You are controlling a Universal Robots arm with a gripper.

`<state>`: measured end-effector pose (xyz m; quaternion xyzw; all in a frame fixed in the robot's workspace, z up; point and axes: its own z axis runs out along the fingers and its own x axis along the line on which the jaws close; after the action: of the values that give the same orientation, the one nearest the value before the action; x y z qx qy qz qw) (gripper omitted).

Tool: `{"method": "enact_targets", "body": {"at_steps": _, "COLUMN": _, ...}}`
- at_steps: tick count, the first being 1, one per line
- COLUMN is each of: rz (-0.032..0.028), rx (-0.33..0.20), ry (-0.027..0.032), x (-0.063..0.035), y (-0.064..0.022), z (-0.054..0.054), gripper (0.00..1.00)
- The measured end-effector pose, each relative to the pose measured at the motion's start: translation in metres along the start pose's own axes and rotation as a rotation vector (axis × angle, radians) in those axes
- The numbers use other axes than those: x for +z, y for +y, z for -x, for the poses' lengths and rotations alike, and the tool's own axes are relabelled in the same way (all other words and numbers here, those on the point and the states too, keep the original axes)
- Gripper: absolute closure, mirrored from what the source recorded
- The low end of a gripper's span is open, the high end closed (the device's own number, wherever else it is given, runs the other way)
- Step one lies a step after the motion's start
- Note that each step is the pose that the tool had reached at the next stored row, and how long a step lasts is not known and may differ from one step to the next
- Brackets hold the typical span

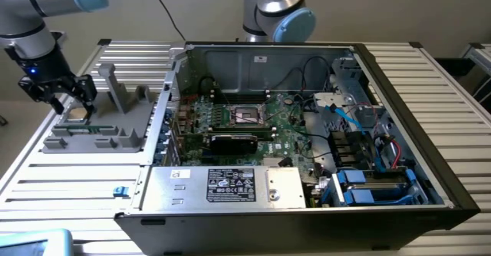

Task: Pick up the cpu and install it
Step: 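Pick up the cpu and move it towards the insertion slot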

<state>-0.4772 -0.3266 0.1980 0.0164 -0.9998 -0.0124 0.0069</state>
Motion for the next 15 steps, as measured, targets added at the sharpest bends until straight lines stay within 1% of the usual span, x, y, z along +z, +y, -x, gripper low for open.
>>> {"method": "enact_targets", "body": {"at_steps": 1, "rz": -0.0012, "rx": 0.0, "ry": 0.0001, "x": 0.0002, "y": 0.0007, "z": -0.0002, "gripper": 0.25}}
{"method": "enact_targets", "body": {"at_steps": 4, "rz": -0.018, "rx": 0.0, "ry": 0.0008, "x": 0.0003, "y": 0.0013, "z": -0.0011, "gripper": 0.25}}
{"method": "enact_targets", "body": {"at_steps": 5, "rz": -0.0198, "rx": 0.001, "ry": 0.0007, "x": 0.0004, "y": 0.0013, "z": -0.0014, "gripper": 0.25}}
{"method": "enact_targets", "body": {"at_steps": 8, "rz": -0.0198, "rx": 0.001, "ry": 0.0006, "x": 0.0011, "y": 0.0013, "z": -0.0014, "gripper": 0.25}}
{"method": "enact_targets", "body": {"at_steps": 13, "rz": -0.0198, "rx": 0.001, "ry": 0.0007, "x": 0.0068, "y": 0.0017, "z": -0.0014, "gripper": 0.25}}
{"method": "enact_targets", "body": {"at_steps": 15, "rz": -0.0198, "rx": 0.001, "ry": 0.0024, "x": 0.0084, "y": 0.0017, "z": -0.0014, "gripper": 0.25}}
